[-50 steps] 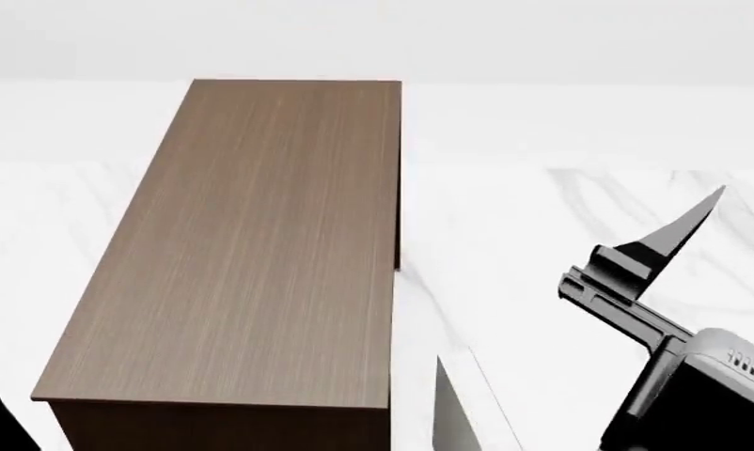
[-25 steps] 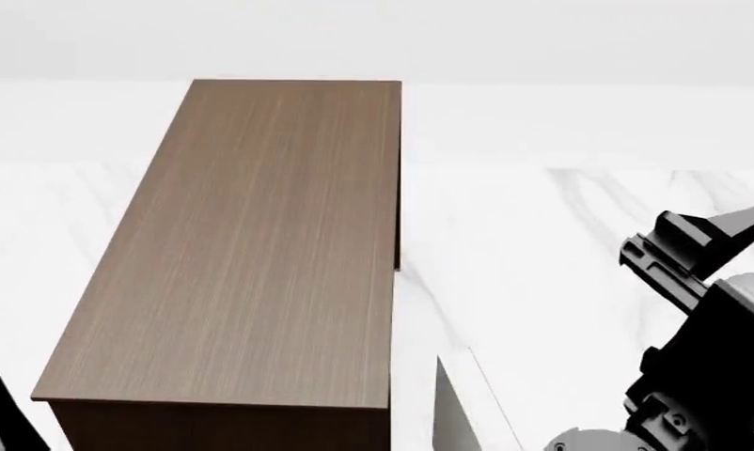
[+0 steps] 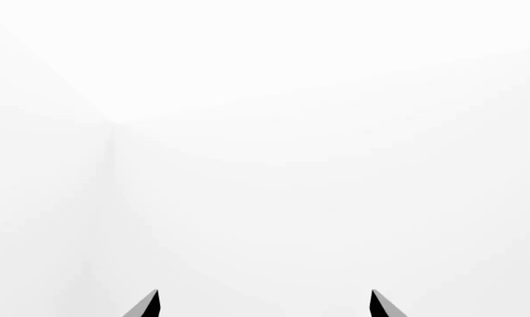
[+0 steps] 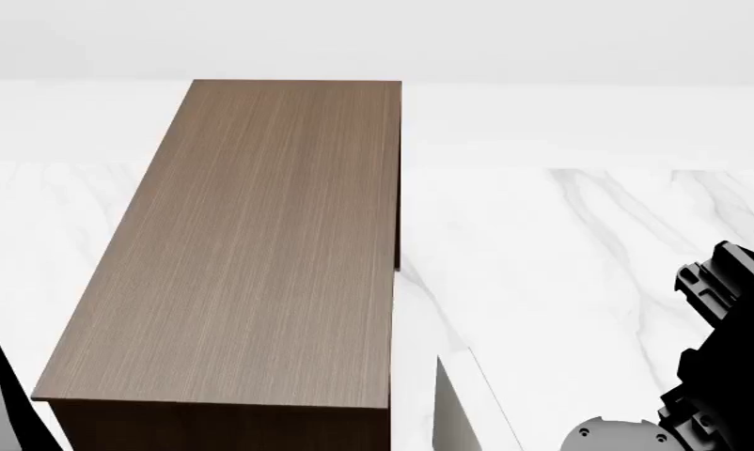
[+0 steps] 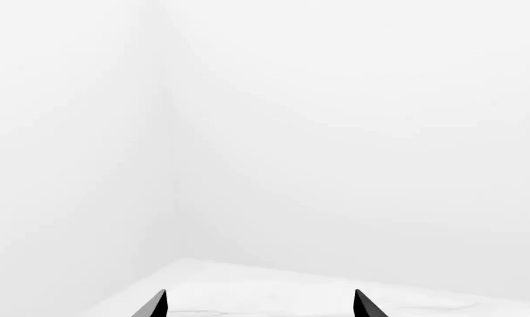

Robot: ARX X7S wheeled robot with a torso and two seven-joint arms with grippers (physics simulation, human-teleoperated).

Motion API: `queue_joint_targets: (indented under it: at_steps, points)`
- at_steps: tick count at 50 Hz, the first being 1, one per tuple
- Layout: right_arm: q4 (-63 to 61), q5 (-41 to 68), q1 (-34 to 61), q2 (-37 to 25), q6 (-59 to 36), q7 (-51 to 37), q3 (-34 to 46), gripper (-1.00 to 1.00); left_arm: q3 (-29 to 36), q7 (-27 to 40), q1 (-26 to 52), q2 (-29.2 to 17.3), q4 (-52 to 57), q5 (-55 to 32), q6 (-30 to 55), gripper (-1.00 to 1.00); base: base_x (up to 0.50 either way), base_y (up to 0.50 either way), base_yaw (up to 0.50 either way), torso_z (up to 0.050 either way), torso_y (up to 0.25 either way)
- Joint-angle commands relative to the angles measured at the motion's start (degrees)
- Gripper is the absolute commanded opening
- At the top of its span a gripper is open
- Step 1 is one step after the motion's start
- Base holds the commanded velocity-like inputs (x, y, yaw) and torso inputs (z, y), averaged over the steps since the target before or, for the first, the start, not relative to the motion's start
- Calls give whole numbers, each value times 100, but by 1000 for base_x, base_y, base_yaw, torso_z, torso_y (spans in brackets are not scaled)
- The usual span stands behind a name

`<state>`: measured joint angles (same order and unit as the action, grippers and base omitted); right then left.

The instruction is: Pick up the book in the middle and place it on the cabinet shelf.

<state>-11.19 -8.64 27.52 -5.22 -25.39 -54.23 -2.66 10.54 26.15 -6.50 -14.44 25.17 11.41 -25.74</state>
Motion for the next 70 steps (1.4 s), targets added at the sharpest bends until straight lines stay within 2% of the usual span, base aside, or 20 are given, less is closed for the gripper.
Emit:
queue_joint_targets:
  at_steps: [1, 29, 40, 70]
  points:
    - [367, -39, -45, 38, 1, -120, -192, 100, -89, -91, 13, 67, -22, 91, 38, 100, 0, 0, 0, 0, 0]
    - [1013, 221, -200, -191, 334, -260, -251, 100, 0, -35, 52, 9, -88, 55, 155, 100, 0, 0, 0, 0, 0]
    - [1106, 781, -291, -160, 916, -79, -514, 100, 31, 2, 61, -17, -125, 83, 153, 100, 0, 0, 0, 0, 0]
    - [1493, 863, -399, -150, 825, -155, -249, 100, 117, 76, 54, -91, -145, 86, 171, 100, 0, 0, 0, 0, 0]
